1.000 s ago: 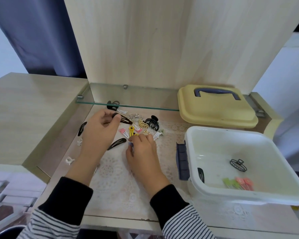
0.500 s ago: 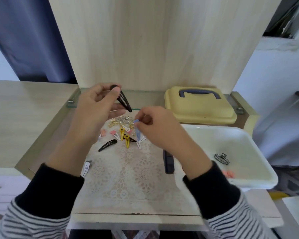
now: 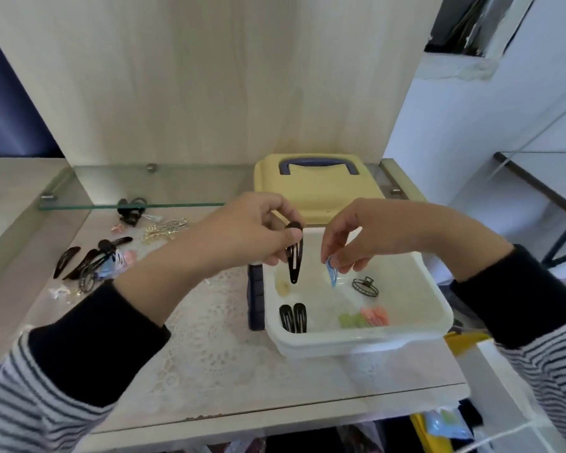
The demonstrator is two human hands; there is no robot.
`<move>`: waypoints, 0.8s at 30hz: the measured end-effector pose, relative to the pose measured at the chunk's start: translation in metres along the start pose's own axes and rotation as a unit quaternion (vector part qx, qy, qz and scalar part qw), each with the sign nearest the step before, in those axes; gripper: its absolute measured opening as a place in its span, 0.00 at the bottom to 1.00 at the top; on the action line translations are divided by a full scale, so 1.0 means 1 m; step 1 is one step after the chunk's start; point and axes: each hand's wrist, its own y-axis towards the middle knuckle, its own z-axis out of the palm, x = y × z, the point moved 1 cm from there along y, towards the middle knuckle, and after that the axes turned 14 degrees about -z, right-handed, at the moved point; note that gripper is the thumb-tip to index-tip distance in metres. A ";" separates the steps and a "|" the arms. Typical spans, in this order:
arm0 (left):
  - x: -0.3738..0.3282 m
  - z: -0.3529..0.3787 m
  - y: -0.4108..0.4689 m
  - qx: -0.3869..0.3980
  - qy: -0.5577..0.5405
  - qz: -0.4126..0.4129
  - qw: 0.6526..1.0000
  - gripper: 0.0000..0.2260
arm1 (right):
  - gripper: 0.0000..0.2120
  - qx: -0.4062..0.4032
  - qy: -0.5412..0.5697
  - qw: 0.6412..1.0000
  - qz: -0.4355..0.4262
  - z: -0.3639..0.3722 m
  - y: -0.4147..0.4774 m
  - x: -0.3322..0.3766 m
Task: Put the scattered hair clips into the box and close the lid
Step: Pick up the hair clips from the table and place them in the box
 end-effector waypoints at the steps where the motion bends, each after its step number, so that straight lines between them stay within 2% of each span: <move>1: -0.002 0.006 0.003 0.015 0.035 -0.005 0.999 0.03 | 0.03 0.008 0.000 1.000 0.013 0.001 -0.001 -0.007; 4: -0.007 0.027 0.017 0.049 0.156 -0.013 0.986 0.00 | 0.04 0.040 0.002 0.998 0.053 0.005 -0.001 -0.030; 10: -0.008 0.055 0.045 0.070 0.326 -0.032 0.942 0.05 | 0.04 0.087 -0.020 0.992 0.086 0.020 0.008 -0.059; 15: -0.002 0.070 0.065 0.123 0.373 -0.068 0.917 0.05 | 0.03 0.119 -0.023 0.989 0.081 0.028 0.019 -0.071; 21: 0.006 0.080 0.078 0.183 0.349 -0.121 0.911 0.08 | 0.06 0.157 -0.018 0.985 0.076 0.040 0.033 -0.079; 24: 0.009 0.084 0.082 0.171 0.393 -0.098 0.898 0.05 | 0.04 0.175 -0.047 0.982 0.058 0.046 0.037 -0.083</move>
